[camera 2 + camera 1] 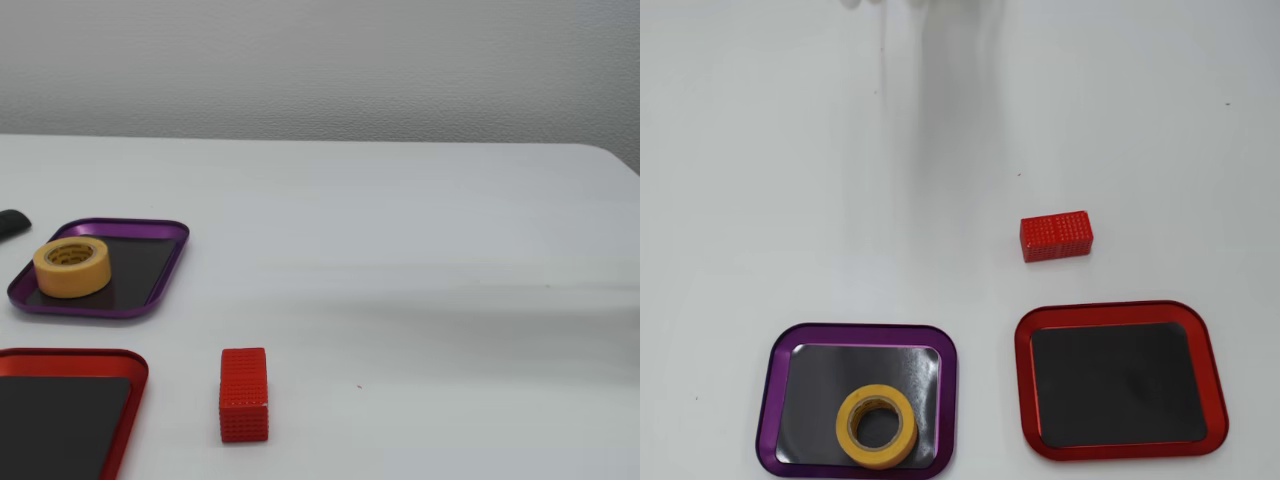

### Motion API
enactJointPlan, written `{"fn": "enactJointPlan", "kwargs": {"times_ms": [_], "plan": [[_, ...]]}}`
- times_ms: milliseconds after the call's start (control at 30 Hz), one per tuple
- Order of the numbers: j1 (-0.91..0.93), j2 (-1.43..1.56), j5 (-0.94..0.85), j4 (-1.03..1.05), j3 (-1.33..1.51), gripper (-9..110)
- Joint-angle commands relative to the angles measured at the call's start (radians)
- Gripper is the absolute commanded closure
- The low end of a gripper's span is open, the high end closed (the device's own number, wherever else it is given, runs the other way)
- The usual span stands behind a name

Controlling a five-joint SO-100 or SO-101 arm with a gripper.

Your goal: Grasp a tape and put it in the right purple dish.

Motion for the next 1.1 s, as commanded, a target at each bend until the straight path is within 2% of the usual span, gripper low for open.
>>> {"fn": "enactJointPlan", "kwargs": {"times_ms": [0, 200, 367, 633, 900, 1067], "plan": [[-0.009, 0.21, 0.015, 0.031, 0.158, 92], [-0.011, 0.545, 0.008, 0.005, 0.588, 92], [-0.008, 0.844, 0.002, -0.149, 0.94, 92], [-0.008, 1.333, 0.003, -0.215, 1.353, 92], [-0.009, 1.295, 0.015, -0.21, 1.536, 92], [-0.009, 1.295, 0.017, -0.126, 1.623, 93]]}}
